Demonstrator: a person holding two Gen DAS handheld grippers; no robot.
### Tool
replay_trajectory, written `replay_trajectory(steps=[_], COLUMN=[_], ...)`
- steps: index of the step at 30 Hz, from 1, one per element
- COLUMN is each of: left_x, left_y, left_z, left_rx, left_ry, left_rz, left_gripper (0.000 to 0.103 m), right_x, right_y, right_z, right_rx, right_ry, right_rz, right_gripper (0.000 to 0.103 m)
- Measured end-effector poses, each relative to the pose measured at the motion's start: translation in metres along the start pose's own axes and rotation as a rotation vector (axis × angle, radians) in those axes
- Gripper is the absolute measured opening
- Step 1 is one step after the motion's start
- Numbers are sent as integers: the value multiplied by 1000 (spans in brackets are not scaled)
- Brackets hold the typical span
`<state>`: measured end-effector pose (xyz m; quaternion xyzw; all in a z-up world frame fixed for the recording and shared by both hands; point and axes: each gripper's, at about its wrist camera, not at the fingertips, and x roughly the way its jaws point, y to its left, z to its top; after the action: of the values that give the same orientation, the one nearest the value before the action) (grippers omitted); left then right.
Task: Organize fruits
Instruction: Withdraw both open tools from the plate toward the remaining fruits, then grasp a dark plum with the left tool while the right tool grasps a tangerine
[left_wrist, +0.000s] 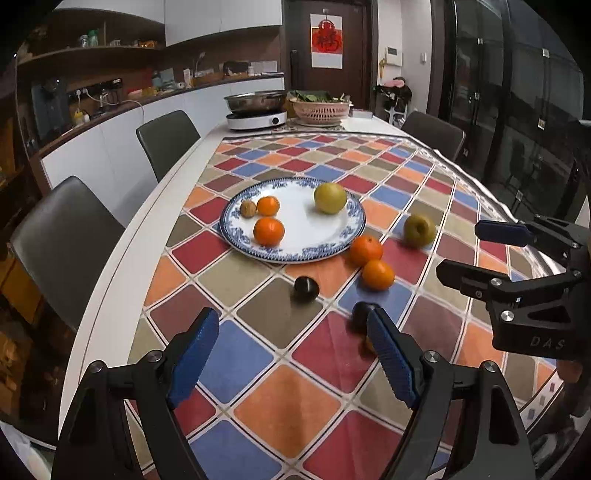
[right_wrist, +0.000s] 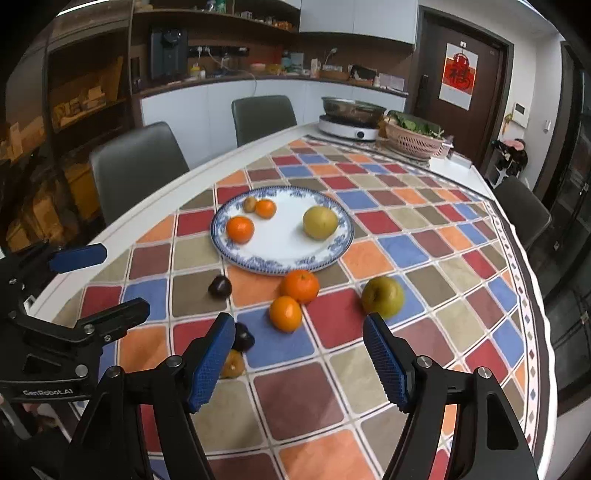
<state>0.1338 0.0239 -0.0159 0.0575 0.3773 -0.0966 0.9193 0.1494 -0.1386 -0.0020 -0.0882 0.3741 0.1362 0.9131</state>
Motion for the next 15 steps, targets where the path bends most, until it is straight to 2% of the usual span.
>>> replay_trajectory(steps=[7,15], left_x=[17,39], left_y=[5,11], left_z=[-3,8], left_rx=[54,122], left_ry=[17,39], left_rz=[-4,-59], left_gripper=[83,82], right_x=[19,42], right_y=[4,8], right_z=[-4,3], right_rx=[-5,1], right_ry=[48,92], right_rz=[-12,-14], right_gripper=[72,72])
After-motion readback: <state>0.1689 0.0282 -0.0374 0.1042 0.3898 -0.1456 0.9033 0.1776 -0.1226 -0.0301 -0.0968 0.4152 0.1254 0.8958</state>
